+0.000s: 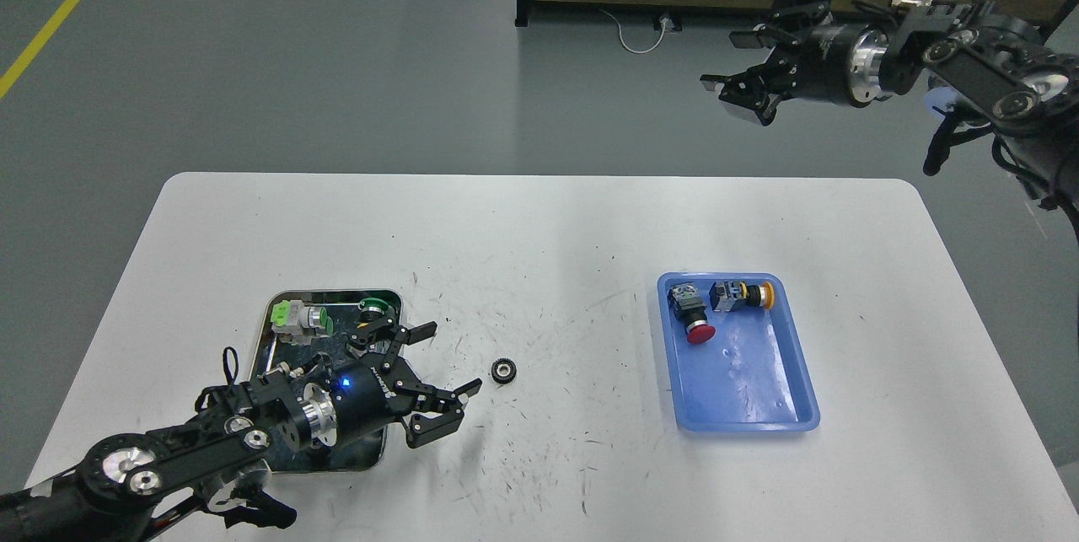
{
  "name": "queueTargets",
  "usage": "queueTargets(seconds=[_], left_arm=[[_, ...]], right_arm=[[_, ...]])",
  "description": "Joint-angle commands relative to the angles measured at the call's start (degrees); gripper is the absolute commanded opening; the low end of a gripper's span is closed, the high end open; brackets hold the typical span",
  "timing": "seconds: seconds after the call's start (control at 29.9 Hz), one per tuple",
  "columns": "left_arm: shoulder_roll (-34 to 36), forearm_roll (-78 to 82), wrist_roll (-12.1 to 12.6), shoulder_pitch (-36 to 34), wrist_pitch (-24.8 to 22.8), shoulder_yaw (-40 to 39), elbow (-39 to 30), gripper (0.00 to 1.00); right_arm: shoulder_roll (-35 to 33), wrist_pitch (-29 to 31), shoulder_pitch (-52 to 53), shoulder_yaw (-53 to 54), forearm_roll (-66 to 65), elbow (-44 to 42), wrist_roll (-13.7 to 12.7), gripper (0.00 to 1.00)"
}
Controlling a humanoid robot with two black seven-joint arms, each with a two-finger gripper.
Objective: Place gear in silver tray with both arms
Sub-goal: 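Grasp the gear lying on the table with the left gripper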
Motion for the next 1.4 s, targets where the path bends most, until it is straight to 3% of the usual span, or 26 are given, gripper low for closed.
queueTargets(seconds=[0.0,0.43,0.67,1.2,1.37], left_arm=[[-5.65,0.00,0.09,0.16,2.66,0.63,4.80,0.98],[-14.44,-0.09,0.09,-0.02,4.60,2.57,16.14,0.95],[-15.41,-0.09,0.09,-0.72,4.69,2.92,16.77,0.90],[-15.50,-0.09,1.50,-1.34,4.77,4.06,17.21,0.54],[-15.50,-0.09,1.93,-1.77,4.34,4.32,17.21,0.36]], right_arm=[[-0.51,0.00,0.00,0.15,0.49,-0.59,-0.02,0.65],[-0.77,0.00,-1.05,0.15,0.49,-0.59,-0.02,0.66],[-0.95,0.00,-1.58,0.15,0.49,-0.59,0.07,0.66],[-1.65,0.00,-2.28,0.24,0.49,-0.51,0.07,0.66],[-1.65,0.00,-2.37,0.24,0.49,-0.51,0.07,0.66]])
